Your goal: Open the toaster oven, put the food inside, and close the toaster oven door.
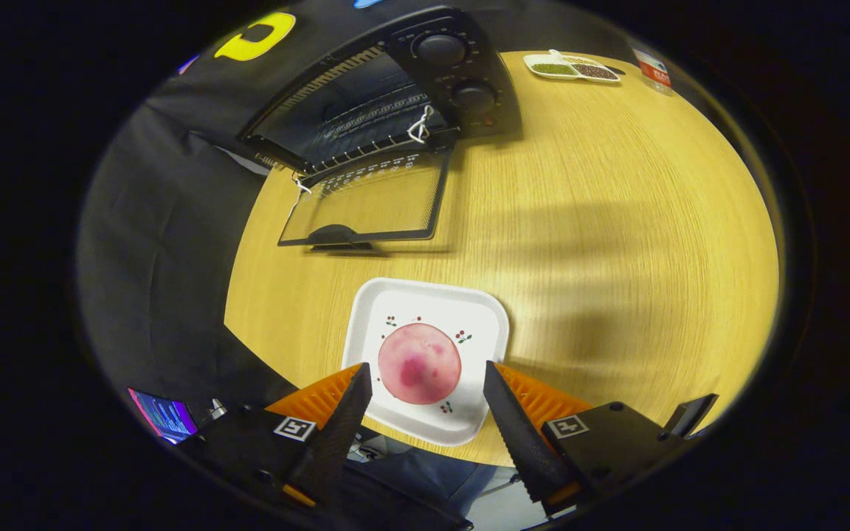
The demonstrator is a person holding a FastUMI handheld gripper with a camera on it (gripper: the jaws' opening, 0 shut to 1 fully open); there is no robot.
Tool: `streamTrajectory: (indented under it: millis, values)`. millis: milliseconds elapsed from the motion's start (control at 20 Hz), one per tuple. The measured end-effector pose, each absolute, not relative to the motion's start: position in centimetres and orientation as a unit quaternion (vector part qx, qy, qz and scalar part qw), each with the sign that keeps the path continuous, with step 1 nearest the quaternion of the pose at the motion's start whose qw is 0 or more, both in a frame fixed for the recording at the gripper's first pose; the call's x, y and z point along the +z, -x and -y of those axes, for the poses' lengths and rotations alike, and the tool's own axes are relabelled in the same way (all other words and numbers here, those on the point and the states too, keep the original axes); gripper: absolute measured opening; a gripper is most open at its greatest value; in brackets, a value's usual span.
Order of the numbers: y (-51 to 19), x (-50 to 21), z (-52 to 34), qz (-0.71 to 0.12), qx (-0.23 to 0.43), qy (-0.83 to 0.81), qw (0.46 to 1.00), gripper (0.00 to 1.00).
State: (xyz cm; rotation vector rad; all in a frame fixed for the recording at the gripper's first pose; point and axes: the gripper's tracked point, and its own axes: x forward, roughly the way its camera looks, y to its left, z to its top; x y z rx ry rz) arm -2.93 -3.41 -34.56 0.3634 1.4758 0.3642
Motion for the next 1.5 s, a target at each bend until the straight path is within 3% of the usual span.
streamTrajectory:
  millis: [100, 700, 750, 850, 1050, 1200, 1300, 1500]
  values:
    - [2.8, -34.6, 3.5, -0.667, 0.163, -0.176, 0.706, 0.94]
    - [3.7, -36.4, 4.7, -0.692, 0.154, -0.182, 0.682, 0.94]
    - [3.9, -36.7, 4.9, -0.697, 0.150, -0.178, 0.678, 0.84]
    - [4.2, -37.3, 4.9, -0.704, 0.144, -0.176, 0.673, 0.84]
    - [4.0, -38.0, 5.7, -0.708, 0.118, -0.192, 0.669, 0.30]
    - [4.2, -38.9, 5.9, -0.711, 0.111, -0.184, 0.670, 0.30]
    - [4.1, -38.5, 5.6, -0.710, 0.101, -0.202, 0.667, 0.03]
    - [4.2, -38.5, 5.4, -0.702, 0.096, -0.197, 0.677, 0.02]
